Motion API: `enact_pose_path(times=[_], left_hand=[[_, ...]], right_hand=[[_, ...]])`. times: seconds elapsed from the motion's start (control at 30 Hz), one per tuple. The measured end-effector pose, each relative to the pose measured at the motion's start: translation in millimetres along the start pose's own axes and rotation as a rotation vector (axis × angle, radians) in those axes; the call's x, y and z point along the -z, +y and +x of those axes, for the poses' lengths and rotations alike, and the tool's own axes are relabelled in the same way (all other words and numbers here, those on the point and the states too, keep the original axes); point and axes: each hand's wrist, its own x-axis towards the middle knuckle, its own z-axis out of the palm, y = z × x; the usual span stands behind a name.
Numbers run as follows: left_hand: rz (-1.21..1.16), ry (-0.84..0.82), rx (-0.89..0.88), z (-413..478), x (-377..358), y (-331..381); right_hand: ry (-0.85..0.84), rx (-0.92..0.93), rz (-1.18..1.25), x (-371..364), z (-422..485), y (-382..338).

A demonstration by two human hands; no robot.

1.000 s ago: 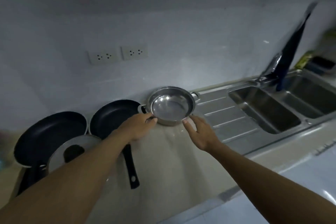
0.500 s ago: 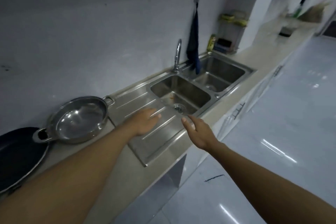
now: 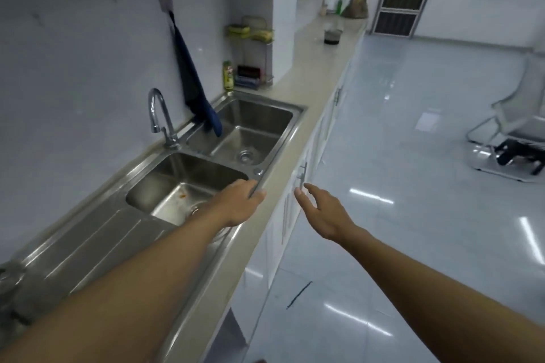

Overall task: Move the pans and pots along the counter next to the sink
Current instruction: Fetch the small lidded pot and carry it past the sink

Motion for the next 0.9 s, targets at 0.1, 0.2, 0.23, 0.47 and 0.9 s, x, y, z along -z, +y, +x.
enact_pose_path(times=[0.1,0.2,0.23,0.47,0.9], left_hand=[[0.014,-0.04,-0.042,50,9,15],[0.037,-0.059,-0.076,97,19,30],[0.039,-0.056,-0.094,112,22,35],[0.09,-0.097,-0.173,200,14,73],[0.161,-0.051,-0.178,399,10,190]], right_hand=[[0.041,-0.041,-0.011,21,28,12],[0.093,-0.08,-0.005,39,57,24],[0.1,-0.091,-0.005,45,67,28],[0.131,-0.138,0.011,76,130,64],[0.11,-0.099,0.006,201,311,162]])
